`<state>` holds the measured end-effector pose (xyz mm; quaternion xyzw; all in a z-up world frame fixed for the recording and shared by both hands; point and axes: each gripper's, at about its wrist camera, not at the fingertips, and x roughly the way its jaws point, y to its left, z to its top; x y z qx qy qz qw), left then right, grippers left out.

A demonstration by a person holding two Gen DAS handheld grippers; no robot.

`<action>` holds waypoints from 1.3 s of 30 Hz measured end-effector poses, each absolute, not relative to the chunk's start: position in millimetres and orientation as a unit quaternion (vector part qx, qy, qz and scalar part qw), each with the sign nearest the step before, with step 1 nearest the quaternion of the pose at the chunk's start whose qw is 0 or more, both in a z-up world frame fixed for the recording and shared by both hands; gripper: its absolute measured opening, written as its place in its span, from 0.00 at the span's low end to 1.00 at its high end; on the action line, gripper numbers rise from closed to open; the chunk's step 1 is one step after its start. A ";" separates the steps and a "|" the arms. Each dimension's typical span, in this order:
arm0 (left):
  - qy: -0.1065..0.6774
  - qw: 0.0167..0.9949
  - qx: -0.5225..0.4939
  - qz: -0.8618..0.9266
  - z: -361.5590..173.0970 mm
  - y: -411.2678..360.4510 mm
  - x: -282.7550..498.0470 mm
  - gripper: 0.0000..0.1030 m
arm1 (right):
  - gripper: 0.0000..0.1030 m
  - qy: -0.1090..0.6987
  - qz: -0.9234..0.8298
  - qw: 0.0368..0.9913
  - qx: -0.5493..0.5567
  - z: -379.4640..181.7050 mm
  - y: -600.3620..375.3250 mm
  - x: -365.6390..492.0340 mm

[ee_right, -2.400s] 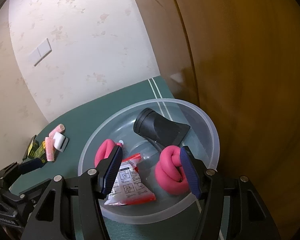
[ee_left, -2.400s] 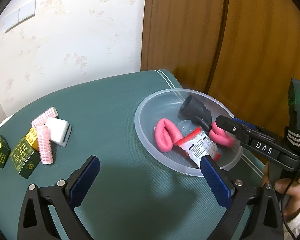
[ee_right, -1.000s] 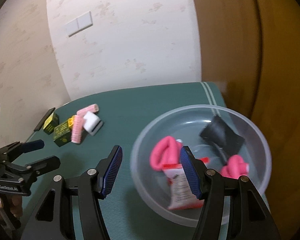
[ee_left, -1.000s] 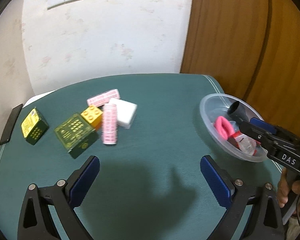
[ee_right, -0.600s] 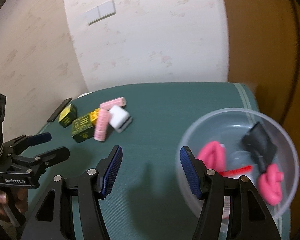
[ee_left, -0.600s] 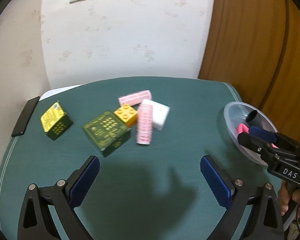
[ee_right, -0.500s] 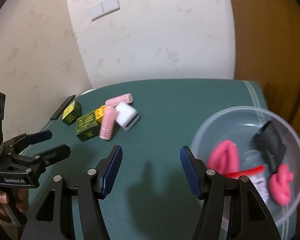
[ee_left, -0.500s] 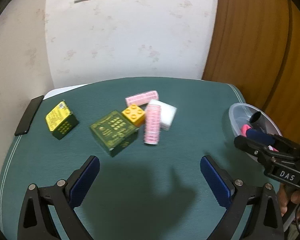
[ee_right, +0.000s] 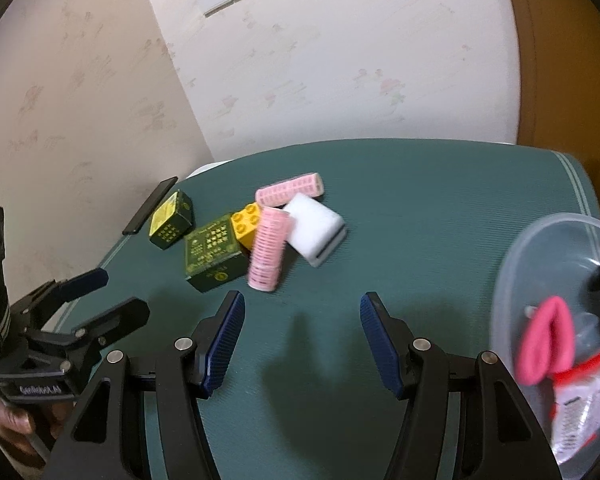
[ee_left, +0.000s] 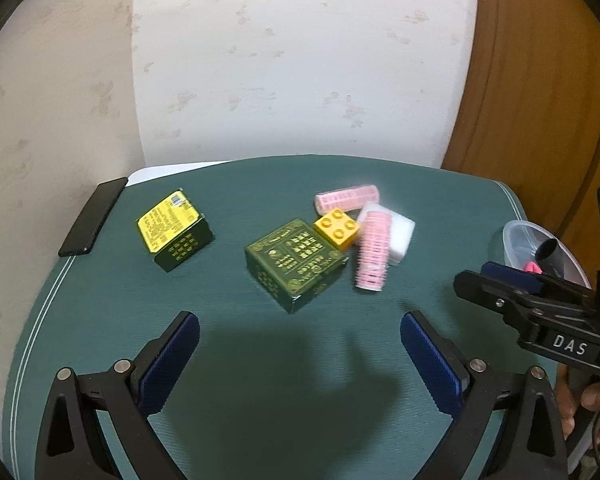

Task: Organize objects
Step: 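Move the right tool to the pink hair roller and close on it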

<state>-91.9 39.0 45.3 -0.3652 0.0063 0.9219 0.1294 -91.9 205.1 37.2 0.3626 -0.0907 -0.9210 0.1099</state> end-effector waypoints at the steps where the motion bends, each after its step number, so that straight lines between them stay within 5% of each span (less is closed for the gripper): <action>1: 0.003 0.128 -0.366 0.922 44.9 36.7 -92.5 0.99 | 0.60 -0.090 -0.920 0.114 0.364 36.4 200.4 -96.0; 26: -0.020 0.110 -0.384 0.917 32.8 12.8 -104.3 0.99 | 0.58 -0.121 -0.897 0.142 0.401 -5.1 161.1 -171.6; 35: -0.021 0.102 -0.390 0.915 27.2 12.1 -107.9 0.99 | 0.28 -0.117 -0.899 0.136 0.400 -4.0 163.7 -178.9; 39: -0.020 0.100 -0.393 0.914 24.4 12.5 -109.6 0.99 | 0.27 -0.115 -0.900 0.130 0.401 -2.9 169.5 -176.6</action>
